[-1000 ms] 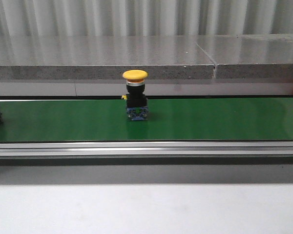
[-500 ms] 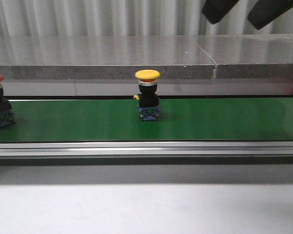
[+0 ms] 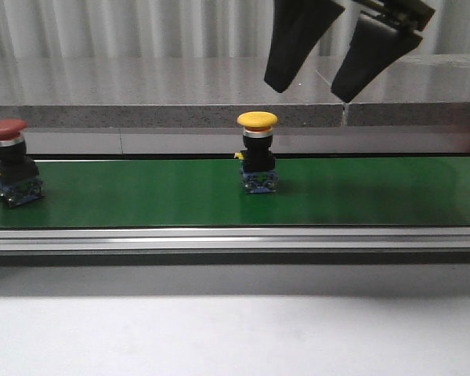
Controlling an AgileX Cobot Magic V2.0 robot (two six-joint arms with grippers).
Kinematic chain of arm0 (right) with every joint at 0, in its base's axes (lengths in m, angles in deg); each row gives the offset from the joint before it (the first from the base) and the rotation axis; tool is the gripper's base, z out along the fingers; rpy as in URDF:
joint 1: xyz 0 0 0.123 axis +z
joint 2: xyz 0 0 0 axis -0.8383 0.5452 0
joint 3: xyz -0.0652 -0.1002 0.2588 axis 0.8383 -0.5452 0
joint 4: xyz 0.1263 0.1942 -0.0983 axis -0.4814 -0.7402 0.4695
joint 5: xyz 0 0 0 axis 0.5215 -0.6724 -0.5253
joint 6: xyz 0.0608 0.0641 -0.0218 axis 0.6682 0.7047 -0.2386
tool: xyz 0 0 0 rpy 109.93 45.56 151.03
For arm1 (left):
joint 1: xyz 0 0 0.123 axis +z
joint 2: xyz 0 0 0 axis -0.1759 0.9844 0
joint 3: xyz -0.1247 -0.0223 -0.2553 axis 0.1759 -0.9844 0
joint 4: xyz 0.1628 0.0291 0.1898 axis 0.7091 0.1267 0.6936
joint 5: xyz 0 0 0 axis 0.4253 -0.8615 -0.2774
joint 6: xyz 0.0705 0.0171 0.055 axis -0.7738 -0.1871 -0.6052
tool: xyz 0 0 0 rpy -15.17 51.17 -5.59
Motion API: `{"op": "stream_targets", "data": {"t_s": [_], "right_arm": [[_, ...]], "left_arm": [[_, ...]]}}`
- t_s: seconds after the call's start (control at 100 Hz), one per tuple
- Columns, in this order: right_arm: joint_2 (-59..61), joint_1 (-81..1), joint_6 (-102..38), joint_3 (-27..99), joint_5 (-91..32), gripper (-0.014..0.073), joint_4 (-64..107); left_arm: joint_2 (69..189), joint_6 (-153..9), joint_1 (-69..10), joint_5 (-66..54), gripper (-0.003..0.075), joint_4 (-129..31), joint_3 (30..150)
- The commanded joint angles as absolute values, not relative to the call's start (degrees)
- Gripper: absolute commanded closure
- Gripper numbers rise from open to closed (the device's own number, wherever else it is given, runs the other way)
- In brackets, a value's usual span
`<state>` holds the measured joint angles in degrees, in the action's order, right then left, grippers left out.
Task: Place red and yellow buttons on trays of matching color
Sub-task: 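Lower the right gripper onto the arriving yellow button and grasp it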
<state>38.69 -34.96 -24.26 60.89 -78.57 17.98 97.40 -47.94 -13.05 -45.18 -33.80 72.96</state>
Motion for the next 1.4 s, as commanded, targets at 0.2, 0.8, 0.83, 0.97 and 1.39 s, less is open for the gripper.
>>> {"op": "stream_targets", "data": {"t_s": [0.2, 0.8, 0.83, 0.97, 1.39], "right_arm": [[43.41, -35.1, -24.55, 67.44, -74.9, -0.0041, 16.36], [46.92, -35.1, -24.91, 67.49, -70.54, 0.0467, 18.71], [46.58, -35.1, -24.91, 67.49, -70.25, 0.048, 18.72], [44.37, -35.1, -23.68, 67.18, -69.78, 0.0484, 19.45], [32.88, -35.29, -7.81, 57.49, -66.87, 0.0484, 36.51]], "left_arm": [[97.8, -48.09, -13.63, -41.76, 0.0741, -34.83, 74.34], [97.8, -48.09, -13.63, -41.76, 0.0741, -34.83, 74.34], [97.8, -48.09, -13.63, -41.76, 0.0741, -34.83, 74.34], [97.8, -48.09, -13.63, -41.76, 0.0741, -34.83, 74.34], [97.8, -48.09, -13.63, -41.76, 0.0741, -34.83, 74.34]]}}
